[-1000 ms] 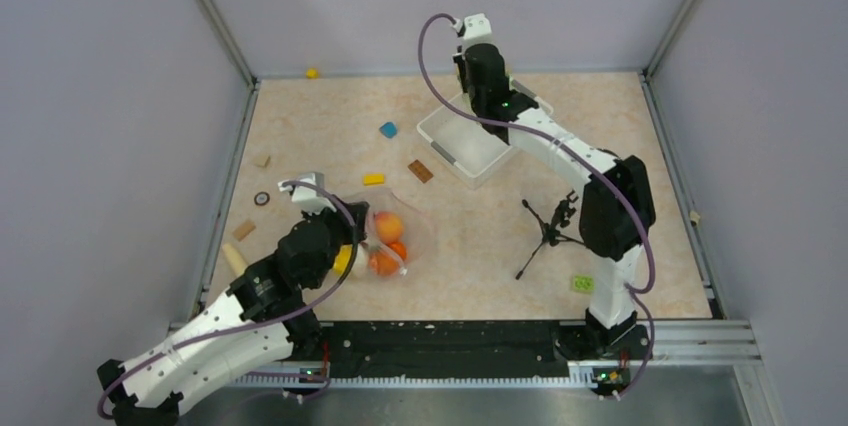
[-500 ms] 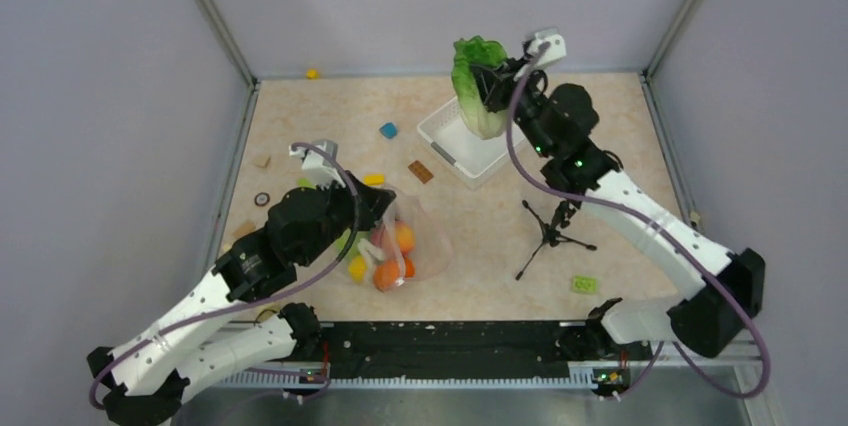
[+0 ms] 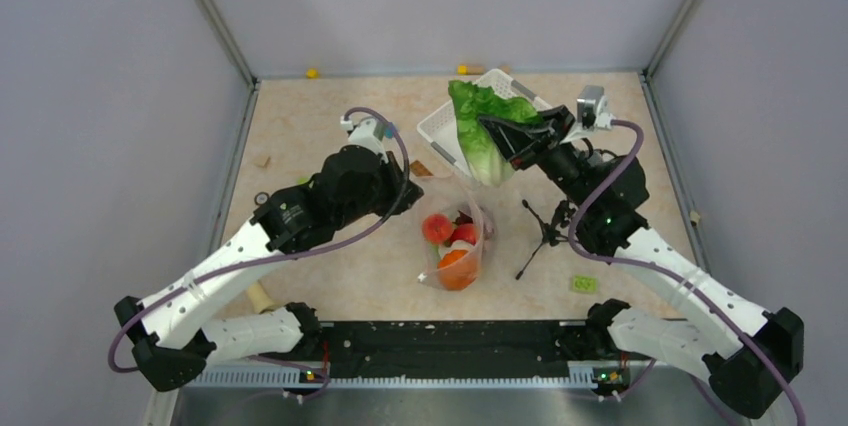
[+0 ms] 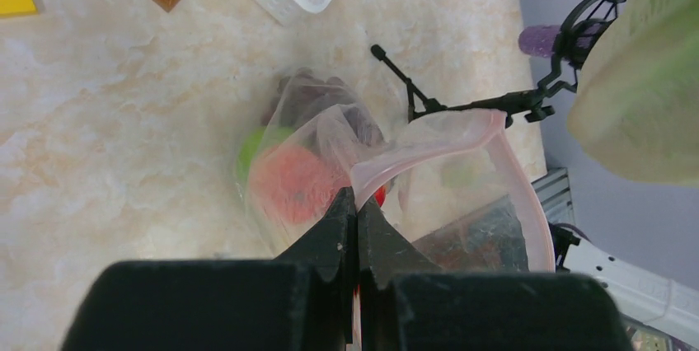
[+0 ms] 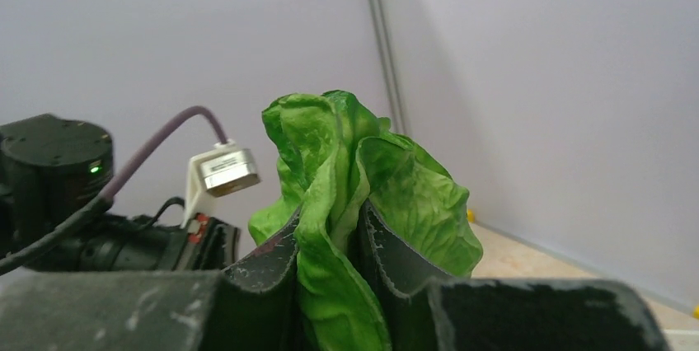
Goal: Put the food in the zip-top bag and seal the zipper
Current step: Place the fake vegetable in the zipper food storage bag.
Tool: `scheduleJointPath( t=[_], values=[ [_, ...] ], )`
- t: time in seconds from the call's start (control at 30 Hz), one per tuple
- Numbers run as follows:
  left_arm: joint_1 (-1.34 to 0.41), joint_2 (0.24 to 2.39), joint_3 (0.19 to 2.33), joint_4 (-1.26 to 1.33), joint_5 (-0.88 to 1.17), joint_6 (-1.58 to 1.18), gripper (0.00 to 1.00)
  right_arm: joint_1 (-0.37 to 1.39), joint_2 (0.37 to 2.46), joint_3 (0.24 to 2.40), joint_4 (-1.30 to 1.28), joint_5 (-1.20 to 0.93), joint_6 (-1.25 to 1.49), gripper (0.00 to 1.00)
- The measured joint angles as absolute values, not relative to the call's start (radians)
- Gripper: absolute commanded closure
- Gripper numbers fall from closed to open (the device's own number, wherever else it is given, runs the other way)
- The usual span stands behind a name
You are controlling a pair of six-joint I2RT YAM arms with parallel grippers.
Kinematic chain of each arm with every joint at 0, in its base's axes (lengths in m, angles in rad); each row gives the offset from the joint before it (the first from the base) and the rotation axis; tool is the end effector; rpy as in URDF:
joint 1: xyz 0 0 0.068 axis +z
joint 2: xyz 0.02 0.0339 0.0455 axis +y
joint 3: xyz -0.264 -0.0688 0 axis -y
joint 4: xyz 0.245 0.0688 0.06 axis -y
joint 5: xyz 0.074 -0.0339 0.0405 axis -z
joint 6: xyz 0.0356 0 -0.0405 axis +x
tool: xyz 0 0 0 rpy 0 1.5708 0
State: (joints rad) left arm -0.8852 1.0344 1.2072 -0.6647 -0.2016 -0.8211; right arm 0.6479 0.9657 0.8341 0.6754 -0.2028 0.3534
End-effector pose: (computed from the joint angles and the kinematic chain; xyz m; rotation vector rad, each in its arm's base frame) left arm 0.1398 -0.1597 0.3902 -0.0615 2.1615 -0.8299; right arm 0.1661 0.1347 0.4143 -0.3491 1.0335 1.0095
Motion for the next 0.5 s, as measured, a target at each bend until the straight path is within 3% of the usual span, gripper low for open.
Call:
scheduleJointPath(
  t=[0.5],
  values=[
    [-0.885,1.042,1.207,-0.727,-0.172,-0.817,1.0,0.693,1.05,0.751,1.148,-0.551,0.672,1.0]
  ],
)
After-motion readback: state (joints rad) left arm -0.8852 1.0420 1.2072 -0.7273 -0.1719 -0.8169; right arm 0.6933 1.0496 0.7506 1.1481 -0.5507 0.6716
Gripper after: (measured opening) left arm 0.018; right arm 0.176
